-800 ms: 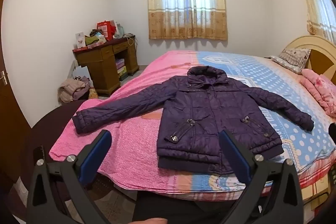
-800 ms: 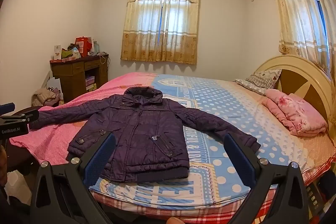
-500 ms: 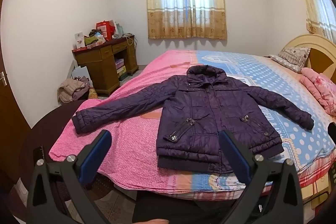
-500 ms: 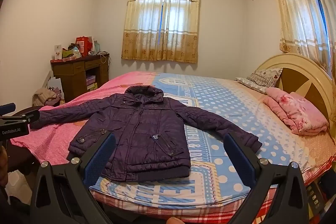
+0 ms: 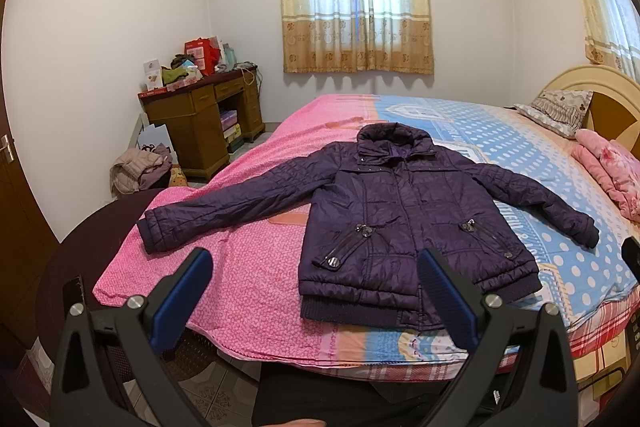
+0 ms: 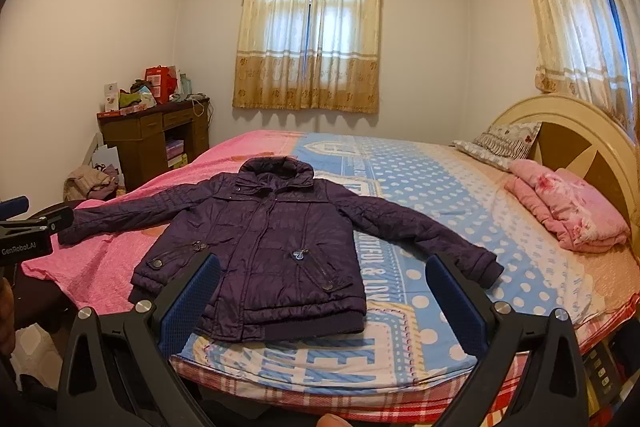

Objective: Fold large clothes

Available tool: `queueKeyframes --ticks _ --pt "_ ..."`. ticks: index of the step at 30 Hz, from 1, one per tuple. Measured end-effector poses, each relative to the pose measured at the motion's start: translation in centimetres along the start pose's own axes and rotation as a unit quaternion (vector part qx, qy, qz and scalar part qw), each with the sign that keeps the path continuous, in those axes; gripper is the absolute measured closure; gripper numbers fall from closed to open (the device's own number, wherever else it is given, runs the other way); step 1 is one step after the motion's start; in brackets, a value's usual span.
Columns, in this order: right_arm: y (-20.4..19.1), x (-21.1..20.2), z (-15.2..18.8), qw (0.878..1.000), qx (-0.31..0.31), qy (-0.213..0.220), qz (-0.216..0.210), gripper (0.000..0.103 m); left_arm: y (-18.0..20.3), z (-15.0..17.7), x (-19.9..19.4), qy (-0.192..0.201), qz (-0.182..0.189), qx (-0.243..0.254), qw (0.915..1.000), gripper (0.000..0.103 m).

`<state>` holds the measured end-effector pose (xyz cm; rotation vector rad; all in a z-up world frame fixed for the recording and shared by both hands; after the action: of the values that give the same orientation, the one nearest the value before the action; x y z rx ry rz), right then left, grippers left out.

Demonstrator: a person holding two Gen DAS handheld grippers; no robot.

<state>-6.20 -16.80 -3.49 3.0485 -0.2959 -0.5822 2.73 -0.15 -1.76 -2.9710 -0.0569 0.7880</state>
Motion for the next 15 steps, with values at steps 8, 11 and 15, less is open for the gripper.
queueKeyframes --ticks 8,11,15 --pt "0.04 0.22 0.22 1.000 -0.001 -0.006 -0.001 0.001 -0.15 0.11 0.09 -0.001 0.000 -0.001 1.0000 0.000" --pt "0.08 0.49 0.26 1.000 0.001 -0.009 -0.002 0.001 -0.17 0.11 0.10 -0.001 0.001 0.000 1.0000 0.000" --pt "0.10 0.49 0.30 1.000 0.002 -0.008 -0.002 0.001 -0.15 0.10 0.09 -0.002 0.001 -0.001 1.0000 0.000"
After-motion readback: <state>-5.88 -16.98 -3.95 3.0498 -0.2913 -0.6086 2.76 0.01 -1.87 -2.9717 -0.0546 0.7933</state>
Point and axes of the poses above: each gripper's, at about its wrist camera, not at the fingertips, and x roughly the way its jaws point, y to its right, z to its underside, the point moved 3 cm from there along x, roughly the way its jaws point, and after that the axes turned 3 degrees about -z, right-handed, at the moved point
